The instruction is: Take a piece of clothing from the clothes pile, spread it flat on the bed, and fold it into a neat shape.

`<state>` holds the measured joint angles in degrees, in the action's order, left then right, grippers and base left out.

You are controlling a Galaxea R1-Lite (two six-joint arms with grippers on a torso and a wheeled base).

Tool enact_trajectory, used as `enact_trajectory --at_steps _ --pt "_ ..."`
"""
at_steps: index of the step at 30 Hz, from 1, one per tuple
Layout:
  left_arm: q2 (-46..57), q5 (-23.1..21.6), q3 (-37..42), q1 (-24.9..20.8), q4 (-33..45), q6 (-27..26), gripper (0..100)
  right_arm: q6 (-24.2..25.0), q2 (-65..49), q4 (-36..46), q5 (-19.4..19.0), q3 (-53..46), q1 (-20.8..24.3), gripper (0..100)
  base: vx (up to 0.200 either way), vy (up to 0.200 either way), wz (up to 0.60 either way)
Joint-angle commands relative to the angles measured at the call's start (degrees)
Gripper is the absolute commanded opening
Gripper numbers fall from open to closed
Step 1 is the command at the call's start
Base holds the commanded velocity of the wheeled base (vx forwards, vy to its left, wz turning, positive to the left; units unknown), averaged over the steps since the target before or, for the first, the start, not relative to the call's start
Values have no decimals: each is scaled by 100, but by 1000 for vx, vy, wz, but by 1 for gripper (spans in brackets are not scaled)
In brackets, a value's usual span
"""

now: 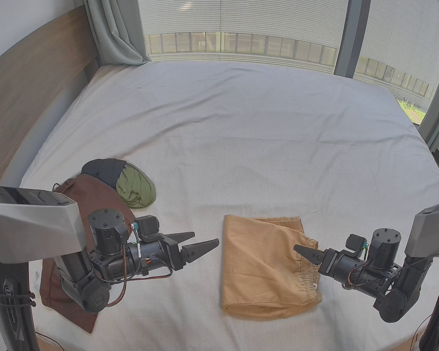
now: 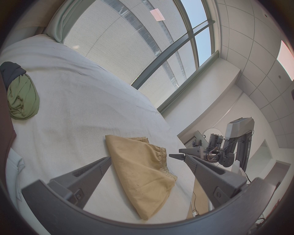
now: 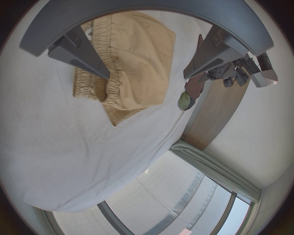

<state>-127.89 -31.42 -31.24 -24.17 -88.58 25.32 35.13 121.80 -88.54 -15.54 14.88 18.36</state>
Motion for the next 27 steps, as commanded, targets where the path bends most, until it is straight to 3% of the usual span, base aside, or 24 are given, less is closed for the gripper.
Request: enact_trajectory --at_steps 1,15,27 --pt "10 4 4 9 -2 -18 100 2 503 -14 -1 120 -175 100 0 0 0" --pt "1 -5 4 27 -2 -45 100 -33 1276 -14 34 419 -667 100 0 0 0" --pt "-34 -14 -4 27 -2 -45 100 -24 1136 -14 95 375 -605 100 0 0 0"
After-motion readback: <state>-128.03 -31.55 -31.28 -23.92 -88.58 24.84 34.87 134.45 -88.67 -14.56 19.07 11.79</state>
